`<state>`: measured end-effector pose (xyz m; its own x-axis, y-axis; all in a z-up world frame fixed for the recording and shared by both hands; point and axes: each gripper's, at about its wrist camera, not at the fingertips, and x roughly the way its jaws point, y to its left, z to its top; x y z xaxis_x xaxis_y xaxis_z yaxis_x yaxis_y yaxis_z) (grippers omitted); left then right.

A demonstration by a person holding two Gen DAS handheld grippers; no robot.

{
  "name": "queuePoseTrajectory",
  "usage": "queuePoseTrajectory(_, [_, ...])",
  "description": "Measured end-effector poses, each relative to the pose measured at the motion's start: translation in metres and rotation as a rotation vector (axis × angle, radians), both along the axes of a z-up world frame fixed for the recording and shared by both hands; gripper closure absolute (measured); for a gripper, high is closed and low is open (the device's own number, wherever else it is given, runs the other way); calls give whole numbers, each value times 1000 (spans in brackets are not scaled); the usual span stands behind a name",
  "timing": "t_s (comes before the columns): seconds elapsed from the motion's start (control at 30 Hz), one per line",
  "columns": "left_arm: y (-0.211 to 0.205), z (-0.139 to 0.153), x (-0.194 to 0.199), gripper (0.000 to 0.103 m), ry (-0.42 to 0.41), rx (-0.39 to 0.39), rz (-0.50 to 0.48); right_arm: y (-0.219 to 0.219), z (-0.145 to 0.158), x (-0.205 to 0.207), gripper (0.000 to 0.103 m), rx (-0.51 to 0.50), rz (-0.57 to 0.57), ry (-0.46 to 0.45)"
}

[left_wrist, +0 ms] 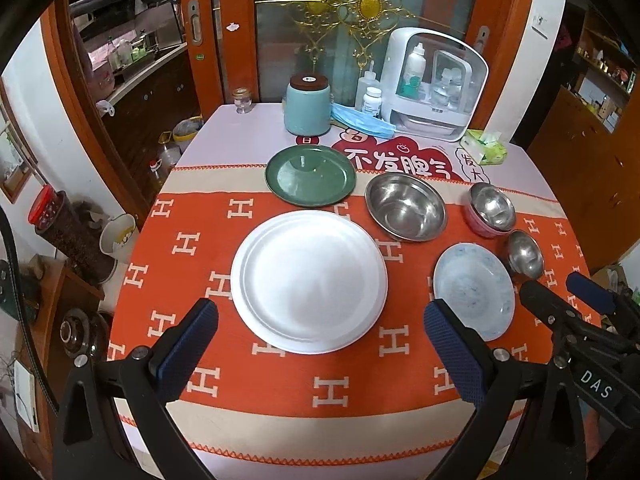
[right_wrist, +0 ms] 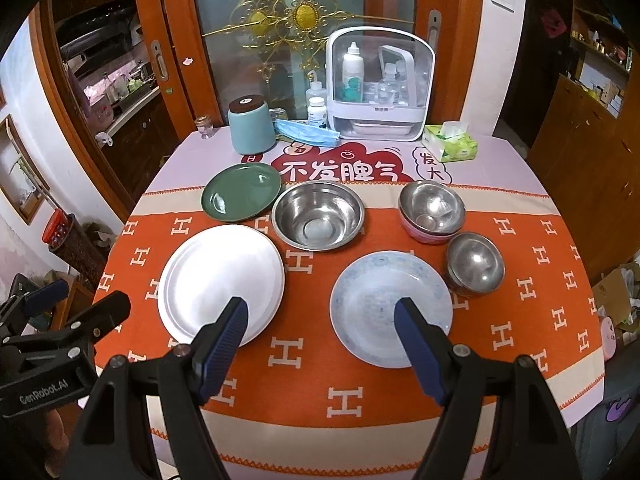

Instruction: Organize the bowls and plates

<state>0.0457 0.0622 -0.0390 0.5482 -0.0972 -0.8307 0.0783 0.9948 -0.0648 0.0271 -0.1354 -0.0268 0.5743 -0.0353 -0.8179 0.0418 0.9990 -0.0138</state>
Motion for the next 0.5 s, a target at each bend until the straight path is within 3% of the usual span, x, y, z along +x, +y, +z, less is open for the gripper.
queuePoseTrajectory(0.5, [17, -13, 24, 1, 7, 6, -24, 14, -18, 27, 27, 51, 6, 44])
